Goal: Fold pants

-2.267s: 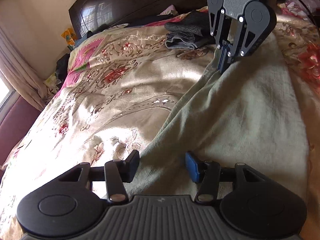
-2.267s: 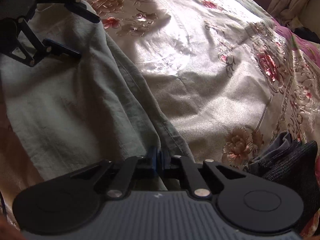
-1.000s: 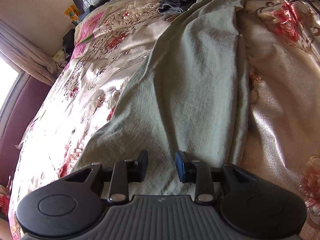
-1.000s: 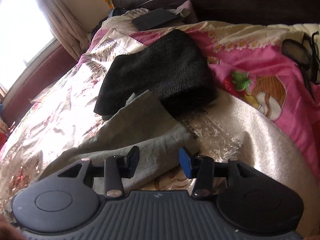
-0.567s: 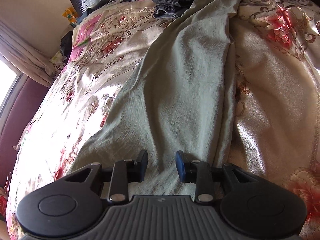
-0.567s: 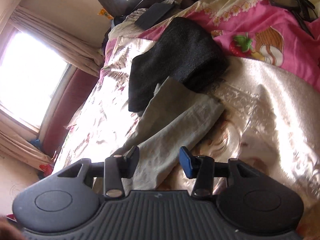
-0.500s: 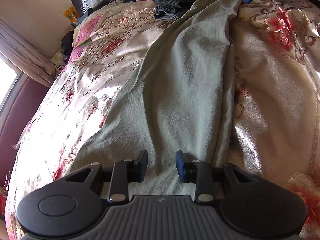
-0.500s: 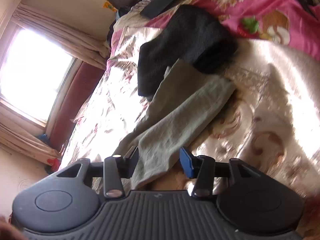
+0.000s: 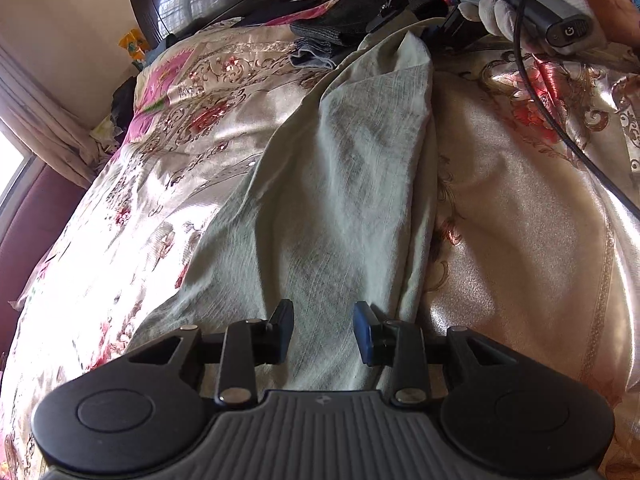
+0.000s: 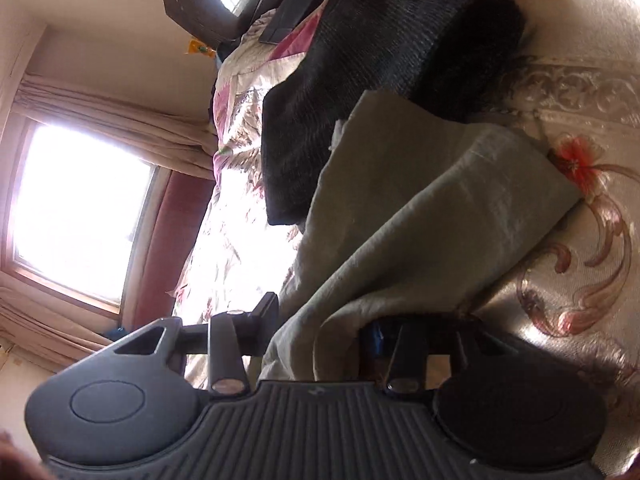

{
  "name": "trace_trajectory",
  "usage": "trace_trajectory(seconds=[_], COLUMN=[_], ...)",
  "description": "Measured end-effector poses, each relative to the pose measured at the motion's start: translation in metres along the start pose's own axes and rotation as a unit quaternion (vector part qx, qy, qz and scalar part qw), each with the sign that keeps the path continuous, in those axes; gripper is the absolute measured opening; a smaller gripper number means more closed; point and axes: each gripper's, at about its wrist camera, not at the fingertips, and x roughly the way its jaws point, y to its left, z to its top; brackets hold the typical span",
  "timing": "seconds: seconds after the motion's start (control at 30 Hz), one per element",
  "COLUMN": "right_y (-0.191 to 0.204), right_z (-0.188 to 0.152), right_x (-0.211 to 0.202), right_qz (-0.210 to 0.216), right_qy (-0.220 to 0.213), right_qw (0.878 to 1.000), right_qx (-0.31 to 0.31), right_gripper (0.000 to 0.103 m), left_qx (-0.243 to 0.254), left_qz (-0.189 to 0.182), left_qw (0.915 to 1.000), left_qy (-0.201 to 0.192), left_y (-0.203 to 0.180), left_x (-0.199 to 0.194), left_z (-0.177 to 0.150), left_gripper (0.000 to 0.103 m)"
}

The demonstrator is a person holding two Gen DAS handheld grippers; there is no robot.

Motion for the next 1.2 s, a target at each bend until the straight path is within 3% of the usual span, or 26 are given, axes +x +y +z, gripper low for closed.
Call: trace_trajectory(seconds=[0.07, 0.17, 0.27, 0.33, 0.4, 0.47, 0.6, 0.67, 0.77, 0.9, 1.03, 1.1, 1.2], right_y=[-0.003, -0.007, 0.005, 0.002, -0.008, -0.024, -0.044, -0.026, 0.023, 0.094, 0.178, 0.213, 0.247], right_z=[-0.006, -0.024, -0.036, -0.032, -0.023, -0.011, 0.005, 0.008, 0.014, 0.018, -0.035, -0.092, -0.184], right_x=[-0.016, -0.016, -0.007, 0.008, 0.017, 0.024, 0.027, 0.017, -0.009, -0.024, -0.004, 0.018, 0.053], right_qz=[-0.011, -0.028, -0.024, -0.024, -0.015, -0.003, 0.033, 0.048, 0.051, 0.042, 0.042, 0.042, 0.036], right_qy=[0.0, 0.06, 0.071, 0.063, 0.038, 0.008, -0.023, -0.02, -0.02, -0.042, 0.002, 0.044, 0.092], right_qw=[1.0, 0.998, 0.997, 0.998, 0.999, 0.998, 0.99, 0.992, 0.998, 0.993, 0.963, 0.929, 0.863], right_qx=[-0.004, -0.005, -0.027, -0.012, 0.015, 0.06, 0.138, 0.112, 0.015, -0.1, -0.266, -0.365, -0.495], right_gripper=[0.052, 0.05, 0.057, 0.056, 0.045, 0.022, 0.014, 0.008, 0.007, 0.007, 0.008, 0.008, 0.008], left_qx=[0.001, -0.004, -0.011, -0.012, -0.009, -0.015, -0.031, -0.039, -0.067, -0.115, -0.137, -0.148, -0.177], left_qz=[-0.003, -0.006, -0.005, -0.007, -0.007, -0.009, -0.01, -0.007, -0.011, -0.016, -0.016, -0.004, 0.018], left_qw=[1.0, 1.0, 0.9999, 0.9999, 0.9999, 0.9998, 0.9993, 0.999, 0.9971, 0.9913, 0.9863, 0.9846, 0.9803], left_qy=[-0.002, -0.002, -0.001, -0.001, -0.002, -0.006, -0.016, -0.022, -0.033, -0.062, -0.09, -0.093, -0.087], left_y=[0.0, 0.0, -0.001, -0.002, -0.004, -0.004, -0.007, -0.008, -0.005, -0.004, -0.002, 0.001, 0.006], left_x=[0.001, 0.005, 0.006, 0.005, 0.003, 0.002, 0.006, 0.005, 0.002, 0.0, -0.014, -0.026, -0.048], left_z=[-0.001, -0.001, 0.001, 0.002, 0.003, 0.004, 0.007, 0.006, 0.002, 0.001, -0.007, -0.019, -0.045], left_gripper=[0.048, 0.048, 0.048, 0.048, 0.048, 0.048, 0.048, 0.048, 0.048, 0.048, 0.048, 0.048, 0.048])
